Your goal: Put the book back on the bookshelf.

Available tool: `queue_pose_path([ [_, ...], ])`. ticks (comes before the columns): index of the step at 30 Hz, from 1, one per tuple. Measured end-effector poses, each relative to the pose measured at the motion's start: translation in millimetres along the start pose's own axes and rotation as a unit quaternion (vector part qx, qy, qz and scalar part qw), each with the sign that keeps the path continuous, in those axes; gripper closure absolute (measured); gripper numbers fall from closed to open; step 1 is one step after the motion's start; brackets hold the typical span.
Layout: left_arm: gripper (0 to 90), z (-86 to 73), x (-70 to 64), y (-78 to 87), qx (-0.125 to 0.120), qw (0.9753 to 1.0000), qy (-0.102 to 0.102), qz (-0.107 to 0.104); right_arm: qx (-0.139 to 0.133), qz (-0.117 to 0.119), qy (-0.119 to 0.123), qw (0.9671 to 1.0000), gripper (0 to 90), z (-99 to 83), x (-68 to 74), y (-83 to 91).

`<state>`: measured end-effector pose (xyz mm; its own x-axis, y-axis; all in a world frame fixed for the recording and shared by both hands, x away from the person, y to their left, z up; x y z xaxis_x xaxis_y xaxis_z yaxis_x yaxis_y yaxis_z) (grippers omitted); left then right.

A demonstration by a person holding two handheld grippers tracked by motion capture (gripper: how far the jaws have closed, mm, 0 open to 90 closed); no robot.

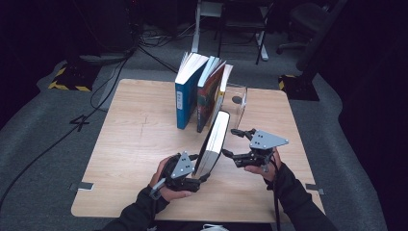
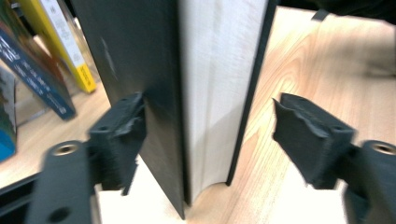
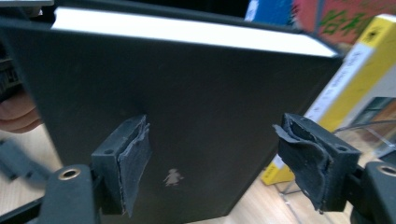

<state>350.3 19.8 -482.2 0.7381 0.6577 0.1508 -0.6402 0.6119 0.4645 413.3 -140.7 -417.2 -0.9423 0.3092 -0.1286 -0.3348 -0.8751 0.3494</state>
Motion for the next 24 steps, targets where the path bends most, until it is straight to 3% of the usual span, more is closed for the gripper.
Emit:
queue_pose_path([
  [3,19.7,-4.8,-3.2,-6.1,0.005,0.9997,0.016,0.017,0.009,0.005,0.004,0.9999,24.8,-3.9,4.8,-7.6],
  [6,22.2,-9.4,-1.6,-17.3,-0.002,0.9979,0.052,0.038,0.009,-0.005,-0.007,0.9999,24.5,-11.1,6.5,-14.6],
  [10,20.3,-15.6,-1.7,-33.1,0.004,0.9959,0.057,0.070,0.011,-0.022,-0.008,0.9997,24.4,-19.5,6.1,-22.8],
  [12,22.9,-17.2,0.8,-38.5,0.003,0.9942,0.070,0.081,0.014,-0.031,-0.008,0.9994,24.5,-21.5,5.7,-25.9],
  [16,26.9,-17.2,3.0,-41.3,-0.001,0.9930,0.079,0.088,0.012,-0.031,-0.012,0.9994,24.3,-23.6,5.6,-27.6],
  [17,28.3,-18.0,5.2,-41.8,0.001,0.9925,0.089,0.083,0.013,-0.032,-0.012,0.9993,24.3,-24.0,4.9,-27.8],
  [18,30.7,-19.5,8.2,-41.6,0.005,0.9927,0.103,0.063,0.013,-0.033,-0.013,0.9993,24.9,-24.3,4.4,-27.8],
  [19,31.1,-20.5,10.3,-41.1,0.004,0.9930,0.103,0.057,0.015,-0.038,-0.012,0.9991,25.5,-24.5,3.5,-27.2],
  [21,35.4,-21.7,15.0,-36.6,0.000,0.9948,0.076,0.068,0.011,-0.031,-0.009,0.9994,25.4,-24.1,2.7,-24.9],
  [24,41.3,-23.7,19.5,-32.5,0.003,0.9955,0.069,0.065,0.009,-0.035,-0.007,0.9993,25.6,-23.7,0.3,-21.6],
])
Point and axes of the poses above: each handheld gripper's, and its own axes: y roughly backward along the jaws, z roughly out of its top, x roughly to its left, the point moved 7 cm from there along -y, roughly forward along the jaws, and after that the axes turned 10 degrees about z, right-handed, at the moved point
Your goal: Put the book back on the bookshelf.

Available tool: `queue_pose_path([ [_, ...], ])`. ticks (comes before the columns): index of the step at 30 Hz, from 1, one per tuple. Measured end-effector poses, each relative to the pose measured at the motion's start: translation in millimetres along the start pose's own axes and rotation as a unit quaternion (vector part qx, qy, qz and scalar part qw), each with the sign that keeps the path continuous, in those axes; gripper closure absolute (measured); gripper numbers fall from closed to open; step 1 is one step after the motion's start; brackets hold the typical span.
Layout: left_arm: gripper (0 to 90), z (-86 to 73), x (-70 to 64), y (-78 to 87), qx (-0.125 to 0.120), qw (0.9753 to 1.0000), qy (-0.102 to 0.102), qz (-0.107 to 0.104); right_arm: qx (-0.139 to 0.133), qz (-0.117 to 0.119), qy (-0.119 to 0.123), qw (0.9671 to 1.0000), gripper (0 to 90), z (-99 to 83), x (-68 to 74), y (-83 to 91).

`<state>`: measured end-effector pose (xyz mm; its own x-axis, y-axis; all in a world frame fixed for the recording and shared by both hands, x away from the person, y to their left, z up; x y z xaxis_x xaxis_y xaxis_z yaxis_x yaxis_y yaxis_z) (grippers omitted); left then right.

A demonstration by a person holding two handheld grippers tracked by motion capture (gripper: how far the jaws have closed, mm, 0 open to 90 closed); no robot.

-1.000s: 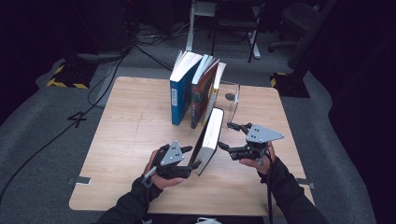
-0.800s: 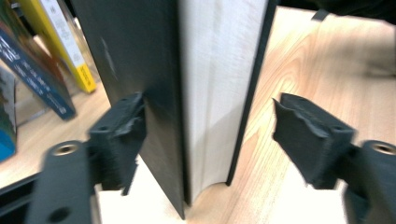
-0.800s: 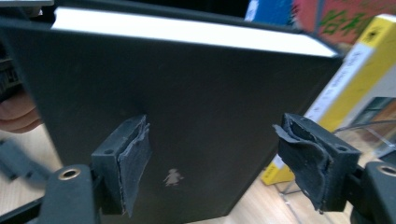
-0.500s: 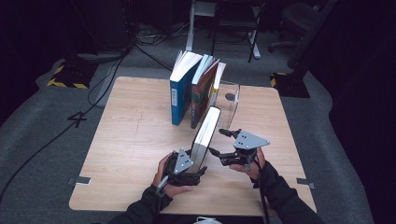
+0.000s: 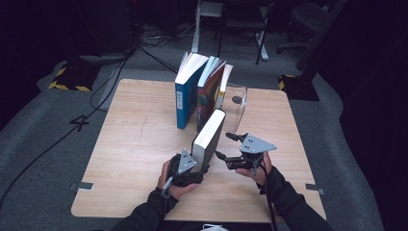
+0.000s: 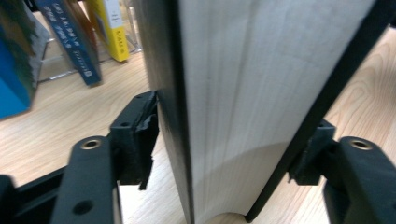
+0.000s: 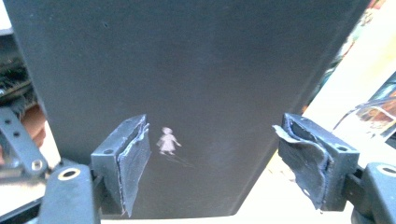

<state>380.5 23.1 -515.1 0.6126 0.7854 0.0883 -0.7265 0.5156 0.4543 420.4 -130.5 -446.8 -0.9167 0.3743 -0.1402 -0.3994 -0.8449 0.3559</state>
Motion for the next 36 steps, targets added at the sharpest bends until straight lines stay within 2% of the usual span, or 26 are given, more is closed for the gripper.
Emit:
queue_pose_path([
  [1,41.3,-0.6,3.1,1.4,0.000,1.0000,-0.005,-0.001,-0.001,0.000,0.003,1.0000,25.7,-0.1,-2.0,2.1],
  [4,48.7,-2.0,13.9,4.7,0.006,0.9999,-0.013,-0.009,0.000,0.004,0.003,1.0000,25.7,-1.4,-7.2,7.2],
  [6,52.4,-3.6,21.0,7.1,0.009,0.9994,-0.010,-0.031,0.000,0.003,0.002,1.0000,25.9,-2.3,-11.3,10.9],
  [9,52.7,-4.7,24.5,11.2,0.016,0.9980,-0.026,-0.056,-0.001,0.003,-0.001,1.0000,25.9,-3.5,-15.0,13.7],
  [12,52.7,-6.9,29.3,16.6,0.031,0.9951,-0.041,-0.084,-0.002,0.012,-0.003,0.9999,25.8,-3.9,-14.6,14.6],
  [13,52.4,-6.9,29.3,16.6,0.031,0.9951,-0.041,-0.084,-0.002,0.012,-0.003,0.9999,25.8,-3.9,-14.6,14.6],
  [14,52.4,-8.3,31.5,19.1,0.042,0.9932,-0.044,-0.099,-0.004,0.019,-0.005,0.9998,25.7,-3.3,-13.4,14.2],
  [20,52.5,-15.5,34.1,33.4,0.048,0.9895,-0.059,-0.123,0.000,0.047,0.010,0.9988,25.4,1.0,-0.1,6.4],
  [24,52.3,-20.9,34.6,43.6,0.051,0.9862,-0.067,-0.142,0.003,0.065,0.001,0.9979,25.0,-0.2,4.6,1.4],
  [26,52.0,-23.9,34.5,49.1,0.054,0.9836,-0.071,-0.157,0.006,0.078,0.000,0.9970,22.7,-1.9,8.0,-2.5],
  [29,51.2,-27.6,33.4,55.1,0.057,0.9806,-0.069,-0.175,0.014,0.110,0.004,0.9938,20.5,-2.6,17.7,-8.7],
  [30,50.8,-28.7,34.0,56.5,0.059,0.9793,-0.074,-0.179,0.015,0.115,0.008,0.9932,20.8,-2.0,21.0,-10.4],
  [33,50.3,-29.7,33.9,57.7,0.060,0.9785,-0.071,-0.184,0.018,0.137,0.016,0.9903,25.4,-0.2,30.3,-14.8],
  [36,49.8,-30.6,34.8,56.7,0.059,0.9791,-0.070,-0.182,0.021,0.139,0.021,0.9898,27.4,0.4,34.5,-16.9],
])
Point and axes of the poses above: each handheld gripper's, and its own axes: y roughly backward along the jaws, z roughly out of its top, x roughly to its left, the point moved 7 cm from there along -y, roughly forward along the jaws, and after that the axes turned 10 degrees about z, right-handed, at the moved point
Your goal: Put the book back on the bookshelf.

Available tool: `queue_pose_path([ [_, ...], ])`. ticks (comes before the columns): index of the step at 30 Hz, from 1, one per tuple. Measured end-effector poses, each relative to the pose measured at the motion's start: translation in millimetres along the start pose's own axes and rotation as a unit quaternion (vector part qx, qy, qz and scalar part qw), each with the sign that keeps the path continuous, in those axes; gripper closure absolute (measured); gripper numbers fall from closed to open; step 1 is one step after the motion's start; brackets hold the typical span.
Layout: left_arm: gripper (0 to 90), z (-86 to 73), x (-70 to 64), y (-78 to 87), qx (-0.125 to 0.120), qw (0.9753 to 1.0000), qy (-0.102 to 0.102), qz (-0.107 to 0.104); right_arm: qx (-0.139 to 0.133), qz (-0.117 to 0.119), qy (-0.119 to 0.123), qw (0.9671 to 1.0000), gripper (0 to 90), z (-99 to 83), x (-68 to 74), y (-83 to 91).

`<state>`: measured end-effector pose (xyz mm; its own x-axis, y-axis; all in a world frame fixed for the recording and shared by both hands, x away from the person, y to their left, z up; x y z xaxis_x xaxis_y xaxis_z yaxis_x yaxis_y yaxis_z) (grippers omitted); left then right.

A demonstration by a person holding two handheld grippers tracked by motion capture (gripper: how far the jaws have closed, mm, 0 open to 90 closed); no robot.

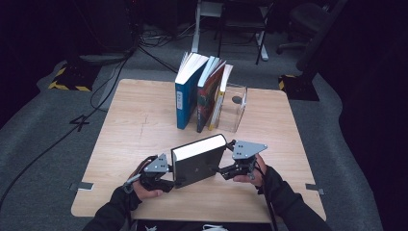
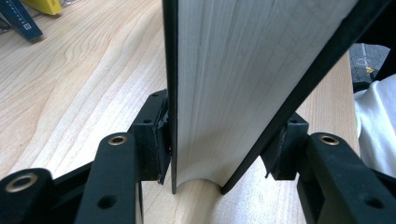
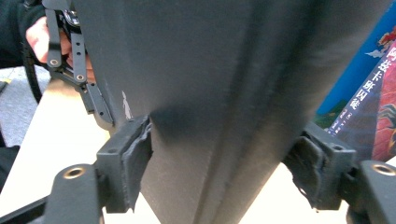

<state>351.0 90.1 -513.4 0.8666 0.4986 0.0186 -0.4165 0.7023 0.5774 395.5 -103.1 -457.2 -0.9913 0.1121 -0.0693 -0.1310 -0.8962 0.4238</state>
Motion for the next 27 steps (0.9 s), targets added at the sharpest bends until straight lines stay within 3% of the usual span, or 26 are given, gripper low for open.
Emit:
queue_pose_path([
  [3,44.5,-2.0,4.8,0.4,0.006,0.9998,-0.001,0.018,-0.006,0.009,-0.006,0.9999,32.2,-0.5,-0.6,3.3],
  [6,40.0,-8.8,8.8,-1.8,0.029,0.9984,-0.018,0.046,-0.004,0.016,-0.001,0.9999,36.4,-1.1,0.6,7.3],
  [12,38.7,-12.0,15.3,-0.9,0.044,0.9958,-0.026,0.075,-0.007,0.022,0.013,0.9997,38.3,4.0,6.1,8.9],
  [19,34.8,-14.8,25.9,2.0,0.038,0.9955,-0.001,0.086,-0.009,0.013,0.040,0.9991,34.4,24.9,13.3,4.8],
  [22,34.9,-14.6,29.1,0.7,0.037,0.9952,0.007,0.090,-0.017,0.009,0.041,0.9990,35.3,36.0,15.1,2.4],
  [24,34.9,-9.5,29.5,-2.3,0.021,0.9956,0.029,0.086,-0.018,-0.001,0.033,0.9993,39.1,43.0,14.2,0.5],
  [27,33.5,0.6,26.0,-9.6,0.013,0.9959,0.018,0.087,-0.003,-0.006,0.024,0.9997,42.3,42.8,13.4,1.0],
])
Point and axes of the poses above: each handheld gripper's, and its own axes: y roughly backward along the jaws, z roughly out of its top, x roughly to its left, the point moved 7 cm from there along -y, roughly forward along the jaws, and after that the axes turned 10 degrees about z, right-handed, at the moved point
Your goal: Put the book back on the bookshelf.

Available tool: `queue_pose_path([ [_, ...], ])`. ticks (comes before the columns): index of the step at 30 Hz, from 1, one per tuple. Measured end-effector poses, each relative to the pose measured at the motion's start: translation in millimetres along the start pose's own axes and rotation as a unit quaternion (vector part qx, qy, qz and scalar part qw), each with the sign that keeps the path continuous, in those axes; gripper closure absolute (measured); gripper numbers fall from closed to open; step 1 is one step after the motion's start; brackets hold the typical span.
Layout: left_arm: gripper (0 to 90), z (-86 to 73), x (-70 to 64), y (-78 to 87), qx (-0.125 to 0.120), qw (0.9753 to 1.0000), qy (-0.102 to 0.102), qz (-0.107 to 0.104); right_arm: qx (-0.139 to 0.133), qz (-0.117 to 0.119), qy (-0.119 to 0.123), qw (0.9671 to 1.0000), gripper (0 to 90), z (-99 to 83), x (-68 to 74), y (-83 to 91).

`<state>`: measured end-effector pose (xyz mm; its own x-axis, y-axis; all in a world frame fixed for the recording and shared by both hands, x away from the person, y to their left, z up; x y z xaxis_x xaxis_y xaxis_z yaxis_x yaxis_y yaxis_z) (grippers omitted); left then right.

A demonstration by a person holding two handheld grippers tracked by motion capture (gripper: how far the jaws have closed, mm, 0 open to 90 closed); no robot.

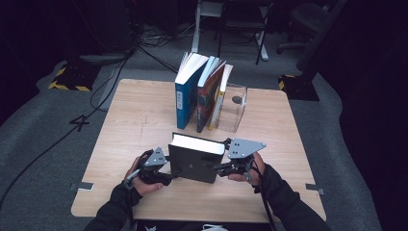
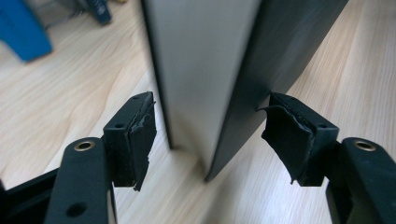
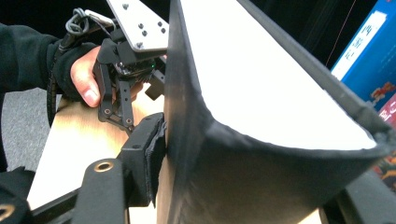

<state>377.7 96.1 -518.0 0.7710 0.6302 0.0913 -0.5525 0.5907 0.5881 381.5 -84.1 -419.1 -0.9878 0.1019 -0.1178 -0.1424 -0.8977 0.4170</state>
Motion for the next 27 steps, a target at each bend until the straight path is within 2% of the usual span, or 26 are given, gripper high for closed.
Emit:
queue_pose_path([
  [2,30.4,2.4,-1.4,-3.3,0.001,1.0000,0.001,0.002,0.000,0.001,-0.003,1.0000,43.3,0.4,0.1,1.0],
  [3,26.5,5.3,-1.6,-6.9,0.001,1.0000,0.002,0.005,-0.008,0.003,-0.013,0.9999,45.2,3.1,0.0,5.3],
  [8,26.0,9.8,-1.3,-13.1,0.000,1.0000,0.003,0.008,-0.012,-0.001,-0.025,0.9996,46.9,5.1,-2.8,13.2],
  [12,26.0,14.8,-2.5,-19.7,0.000,1.0000,0.004,0.006,-0.004,-0.008,-0.032,0.9994,46.8,3.4,-6.6,18.3],
  [17,26.1,22.9,-5.4,-30.4,-0.004,1.0000,-0.001,0.003,0.030,-0.014,-0.042,0.9985,45.7,3.8,-12.9,25.0],
  [20,26.0,27.0,-7.3,-35.6,-0.004,1.0000,-0.005,0.002,0.046,-0.009,-0.054,0.9974,43.8,3.6,-17.8,27.6],
  [22,26.1,29.5,-9.1,-38.3,-0.003,1.0000,-0.006,0.002,0.074,-0.001,-0.062,0.9953,41.9,0.0,-21.1,26.2],
  [24,26.1,31.2,-10.5,-40.7,-0.005,1.0000,-0.006,0.001,0.090,0.005,-0.075,0.9931,38.8,-3.7,-23.9,23.7],
  [25,26.0,31.9,-10.5,-41.5,-0.005,0.9999,-0.009,0.002,0.090,0.009,-0.085,0.9922,39.0,-4.6,-24.9,23.0],
  [27,26.0,33.5,-12.2,-44.0,-0.007,1.0000,-0.005,0.001,0.088,0.010,-0.088,0.9922,38.1,-5.2,-27.0,23.9],
])
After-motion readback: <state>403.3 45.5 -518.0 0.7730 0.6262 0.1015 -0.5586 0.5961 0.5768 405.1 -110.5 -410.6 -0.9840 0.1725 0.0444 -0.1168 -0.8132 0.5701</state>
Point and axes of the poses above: each handheld gripper's, and its own axes: y roughly backward along the jaws, z roughly out of its top, x roughly to its left, the point moved 7 cm from there along -y, roughly forward along the jaws, and after that the axes turned 10 degrees about z, right-handed, at the moved point
